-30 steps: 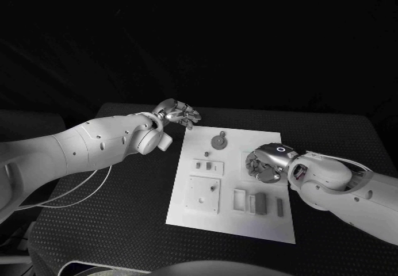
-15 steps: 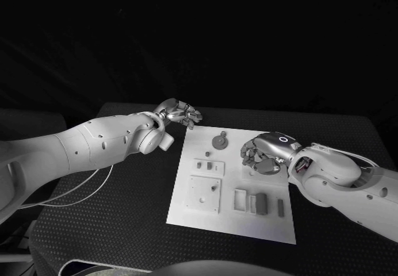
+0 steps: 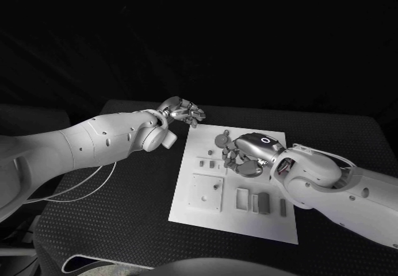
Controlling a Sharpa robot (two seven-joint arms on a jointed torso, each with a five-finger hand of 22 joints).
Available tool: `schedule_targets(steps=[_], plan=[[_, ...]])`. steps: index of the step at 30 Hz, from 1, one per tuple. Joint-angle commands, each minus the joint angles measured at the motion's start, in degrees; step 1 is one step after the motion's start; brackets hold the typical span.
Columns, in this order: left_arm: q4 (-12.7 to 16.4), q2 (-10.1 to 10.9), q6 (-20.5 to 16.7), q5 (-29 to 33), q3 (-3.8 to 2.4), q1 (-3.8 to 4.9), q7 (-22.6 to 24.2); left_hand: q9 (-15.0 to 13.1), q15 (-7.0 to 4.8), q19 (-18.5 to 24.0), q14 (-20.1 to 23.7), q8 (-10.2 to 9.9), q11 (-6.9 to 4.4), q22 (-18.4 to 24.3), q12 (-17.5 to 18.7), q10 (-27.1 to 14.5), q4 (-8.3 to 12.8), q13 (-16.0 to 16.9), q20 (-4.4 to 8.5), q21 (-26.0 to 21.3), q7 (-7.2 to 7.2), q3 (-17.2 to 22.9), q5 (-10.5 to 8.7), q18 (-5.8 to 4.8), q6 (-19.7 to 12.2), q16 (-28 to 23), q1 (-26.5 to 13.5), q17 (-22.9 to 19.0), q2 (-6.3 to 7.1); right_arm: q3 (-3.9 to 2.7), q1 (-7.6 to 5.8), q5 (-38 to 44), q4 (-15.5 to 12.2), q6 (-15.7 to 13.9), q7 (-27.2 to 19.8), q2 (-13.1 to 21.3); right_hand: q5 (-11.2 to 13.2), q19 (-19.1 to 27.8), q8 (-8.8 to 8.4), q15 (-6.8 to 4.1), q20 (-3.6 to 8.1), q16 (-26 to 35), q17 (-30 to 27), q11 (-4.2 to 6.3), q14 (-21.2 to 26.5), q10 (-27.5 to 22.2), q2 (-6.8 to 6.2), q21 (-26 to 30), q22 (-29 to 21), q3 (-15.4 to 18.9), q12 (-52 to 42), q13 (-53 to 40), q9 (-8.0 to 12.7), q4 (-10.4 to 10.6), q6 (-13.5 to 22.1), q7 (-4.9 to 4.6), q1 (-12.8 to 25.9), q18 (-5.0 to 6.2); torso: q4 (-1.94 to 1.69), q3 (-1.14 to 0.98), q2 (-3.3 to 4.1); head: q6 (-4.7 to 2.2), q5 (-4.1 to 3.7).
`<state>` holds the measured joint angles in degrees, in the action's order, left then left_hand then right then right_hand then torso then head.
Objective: Assemble the parts on the task board
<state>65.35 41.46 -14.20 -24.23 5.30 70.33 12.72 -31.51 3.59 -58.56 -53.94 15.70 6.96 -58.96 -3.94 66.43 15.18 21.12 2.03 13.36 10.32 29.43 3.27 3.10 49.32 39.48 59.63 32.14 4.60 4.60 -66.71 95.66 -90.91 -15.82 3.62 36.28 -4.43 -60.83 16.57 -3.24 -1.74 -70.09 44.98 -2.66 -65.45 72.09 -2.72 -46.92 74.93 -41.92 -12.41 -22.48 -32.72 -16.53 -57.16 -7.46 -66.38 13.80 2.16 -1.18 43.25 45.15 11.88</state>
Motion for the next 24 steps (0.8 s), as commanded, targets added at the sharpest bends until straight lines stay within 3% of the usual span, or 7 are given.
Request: schedule_targets(steps=[1,5,7,10,12,19,24], plan=[[-0.04,-0.50,0.69,0.40,-0.06,0.08,0.57,0.08,0.11,-0.26,-0.31,0.19,-0.12,0.07,-0.02,-0.22,-0.14,-0.07,-0.04,-0.38,-0.02,-0.08,0.29,0.98,-0.26,-0.26,-0.38,0.11,0.10,0.71,0.55,0.73,0.09,0.88,-1.23,-1.92,-0.19,-0.32,1.33,-0.37,0.01,-0.28,0.08,0.05,-0.15,0.46,0.33,-0.38,1.07,-0.35,-0.07,-0.07,-1.22,0.11,-1.63,0.93,0.20,1.20,-0.08,-0.04,-0.01,0.19,0.26],[-0.14,-0.76,0.77,0.45,-0.06,0.08,0.50,0.08,0.11,-0.26,-0.31,0.21,-0.12,0.07,-0.03,-0.22,-0.14,-0.07,-0.04,-0.39,-0.02,-0.08,0.29,0.98,-0.26,-0.28,-0.37,0.13,0.09,1.79,2.05,0.99,0.96,1.56,-1.45,-4.05,-0.19,-0.32,1.32,-0.37,0.03,-0.27,0.08,0.05,-0.15,0.44,0.39,-0.38,1.07,-0.38,-0.05,-0.08,-1.24,0.08,-1.60,0.92,0.22,1.20,-0.36,0.05,-0.07,0.40,0.40],[-0.10,-0.75,0.72,0.48,-0.06,0.08,0.51,0.08,0.11,-0.26,-0.31,0.21,-0.12,0.07,-0.03,-0.22,-0.15,-0.07,-0.04,-0.39,-0.02,-0.08,0.29,0.98,-0.25,-0.29,-0.37,0.14,0.08,2.50,2.61,1.15,1.63,1.72,-1.54,-4.96,-0.19,-0.32,1.31,-0.38,0.03,-0.26,0.08,0.05,-0.15,0.43,0.41,-0.37,1.06,-0.39,-0.04,-0.09,-1.25,0.07,-1.58,0.92,0.23,1.19,-0.35,0.08,-0.05,0.42,0.58],[-0.11,-0.78,0.69,0.49,-0.06,0.08,0.48,0.08,0.11,-0.26,-0.31,0.22,-0.12,0.07,-0.03,-0.21,-0.15,-0.07,-0.04,-0.40,-0.02,-0.08,0.29,0.98,-0.25,-0.30,-0.37,0.15,0.08,3.00,3.18,1.82,2.25,2.27,-1.50,-5.80,-0.18,-0.32,1.30,-0.38,0.04,-0.25,0.08,0.04,-0.14,0.42,0.45,-0.37,1.06,-0.40,-0.02,-0.09,-1.27,0.06,-1.55,0.91,0.25,1.20,-0.32,0.05,0.00,0.66,0.91],[-0.13,-0.84,0.74,0.49,-0.06,0.09,0.47,0.09,0.11,-0.26,-0.31,0.22,-0.12,0.07,-0.03,-0.21,-0.15,-0.07,-0.05,-0.41,-0.02,-0.09,0.29,0.98,-0.25,-0.32,-0.38,0.17,0.08,3.22,3.57,1.93,2.49,2.42,-1.59,-6.17,-0.18,-0.31,1.29,-0.37,0.05,-0.24,0.08,0.04,-0.13,0.40,0.48,-0.37,1.06,-0.41,0.00,-0.10,-1.28,0.05,-1.53,0.90,0.28,1.20,-0.29,-0.06,0.01,0.87,1.18],[-0.10,-0.86,0.76,0.49,-0.06,0.09,0.45,0.09,0.12,-0.25,-0.30,0.24,-0.12,0.07,-0.03,-0.21,-0.16,-0.08,-0.05,-0.42,-0.02,-0.10,0.29,0.97,-0.25,-0.35,-0.39,0.20,0.09,3.74,4.09,2.38,3.28,3.16,-1.67,-7.05,-0.18,-0.29,1.27,-0.37,0.06,-0.22,0.09,0.03,-0.12,0.36,0.54,-0.36,1.05,-0.43,0.03,-0.12,-1.31,0.01,-1.48,0.89,0.30,1.20,-0.13,-0.03,-0.01,1.14,1.49],[-0.09,-0.99,0.83,0.49,-0.06,0.09,0.43,0.10,0.13,-0.25,-0.30,0.24,-0.12,0.06,-0.03,-0.21,-0.16,-0.09,-0.05,-0.44,-0.02,-0.11,0.29,0.97,-0.25,-0.38,-0.39,0.23,0.09,4.08,4.14,2.59,3.73,3.25,-1.69,-7.31,-0.18,-0.28,1.26,-0.37,0.07,-0.22,0.09,0.03,-0.11,0.35,0.59,-0.36,1.05,-0.45,0.05,-0.13,-1.32,-0.01,-1.46,0.88,0.32,1.20,-0.22,-0.06,-0.01,1.50,1.59]])
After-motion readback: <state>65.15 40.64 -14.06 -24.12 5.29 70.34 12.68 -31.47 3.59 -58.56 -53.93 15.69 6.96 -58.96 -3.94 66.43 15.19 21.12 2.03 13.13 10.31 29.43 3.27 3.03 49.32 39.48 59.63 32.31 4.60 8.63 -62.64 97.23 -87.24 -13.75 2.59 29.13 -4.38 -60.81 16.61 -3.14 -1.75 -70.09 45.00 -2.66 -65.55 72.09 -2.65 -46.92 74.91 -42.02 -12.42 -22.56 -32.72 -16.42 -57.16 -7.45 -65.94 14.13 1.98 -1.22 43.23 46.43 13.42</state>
